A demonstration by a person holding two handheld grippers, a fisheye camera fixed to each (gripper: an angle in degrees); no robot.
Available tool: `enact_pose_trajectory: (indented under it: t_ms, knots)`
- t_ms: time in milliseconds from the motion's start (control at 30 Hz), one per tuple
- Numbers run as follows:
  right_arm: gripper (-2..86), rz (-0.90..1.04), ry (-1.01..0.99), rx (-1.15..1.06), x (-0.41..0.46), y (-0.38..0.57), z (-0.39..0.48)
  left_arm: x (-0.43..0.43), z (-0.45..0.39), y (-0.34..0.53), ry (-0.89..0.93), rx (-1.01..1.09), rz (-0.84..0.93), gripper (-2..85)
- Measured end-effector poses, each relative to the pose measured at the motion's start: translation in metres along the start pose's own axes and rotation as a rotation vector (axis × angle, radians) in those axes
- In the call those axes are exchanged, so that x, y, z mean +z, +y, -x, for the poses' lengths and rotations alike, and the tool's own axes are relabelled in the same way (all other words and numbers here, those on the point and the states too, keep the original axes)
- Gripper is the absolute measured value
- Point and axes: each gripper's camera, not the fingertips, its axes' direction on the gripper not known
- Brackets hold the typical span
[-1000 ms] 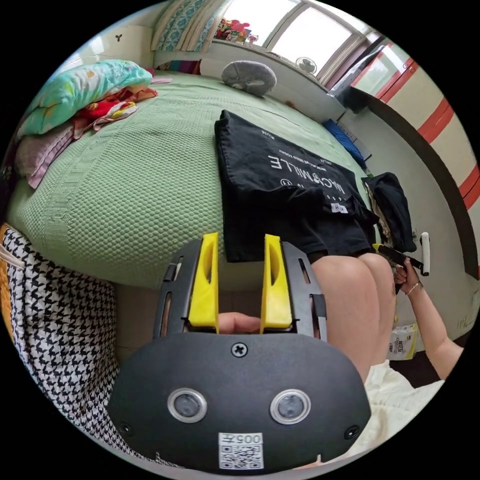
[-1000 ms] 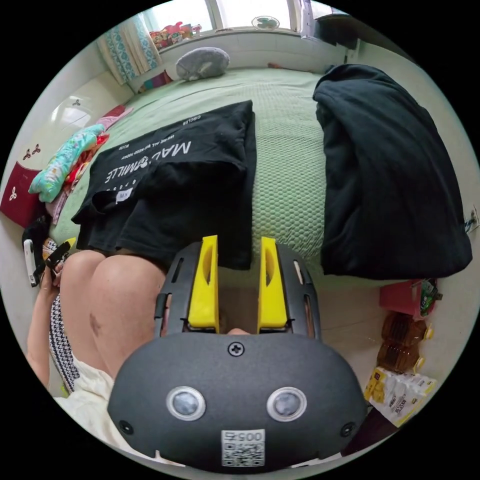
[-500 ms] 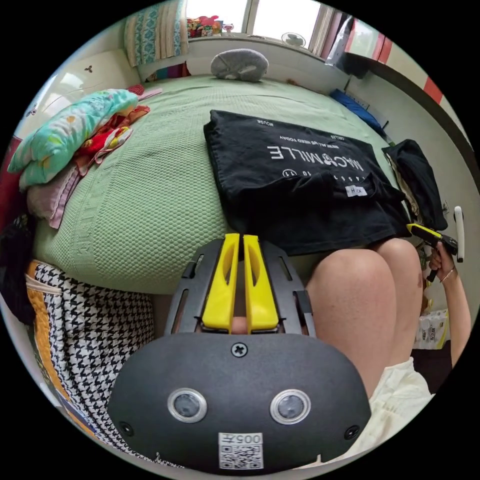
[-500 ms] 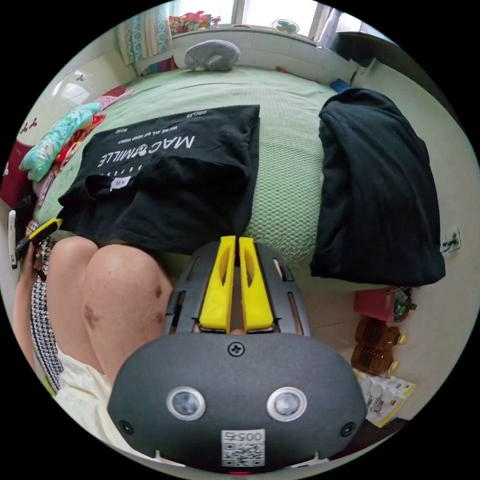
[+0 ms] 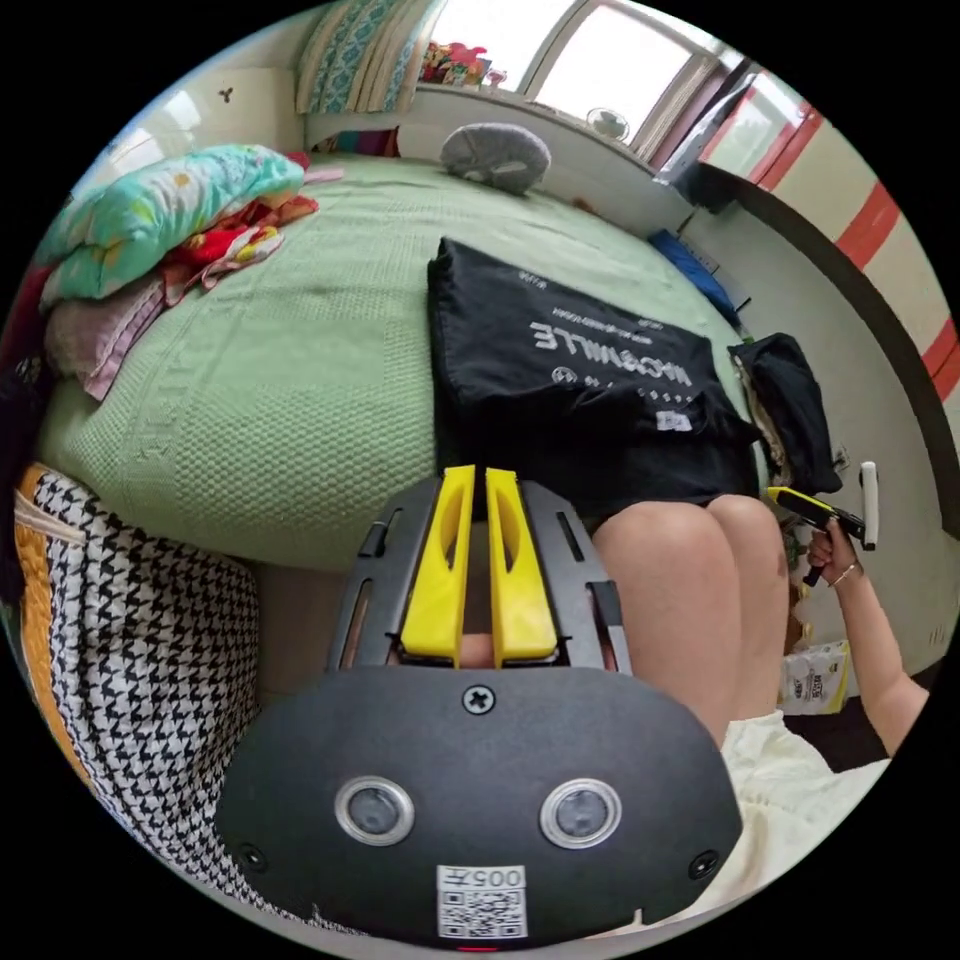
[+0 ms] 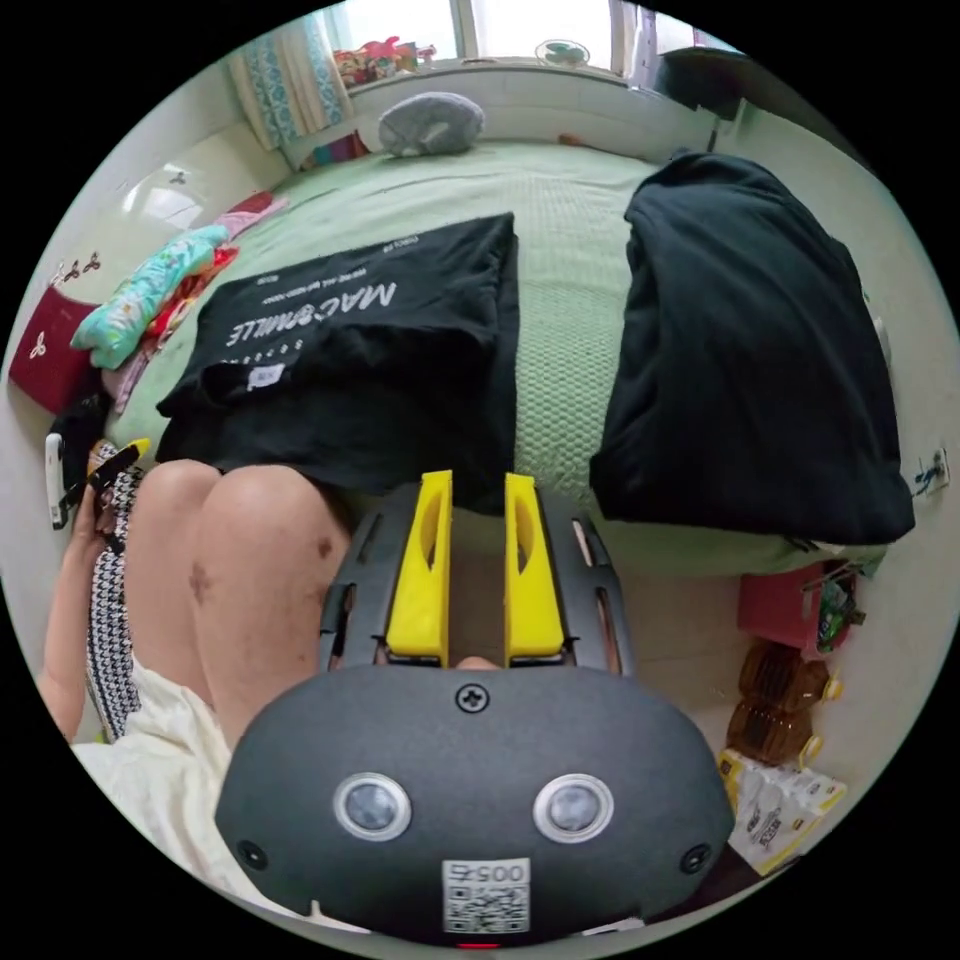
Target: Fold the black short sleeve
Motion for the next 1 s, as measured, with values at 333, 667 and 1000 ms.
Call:
enact_pose_trajectory:
  t_ms: [333, 667, 1000]
  knots:
    - [8.6, -0.021, -0.012, -0.079, 0.005, -0.099, 0.081, 0.033, -0.06, -0.076, 0.078, 0.075, 0.029, 7.0]
    - [6.4, 0.163, 0.23, -0.086, 0.062, -0.167, 0.127, 0.099, -0.07, -0.104, 0.02, 0.0, 0.205, 6.3]
    - [5.3, 0.272, 0.092, -0.166, 0.075, -0.152, 0.136, 0.112, -0.085, -0.086, 0.053, 0.023, 0.226, 6.3]
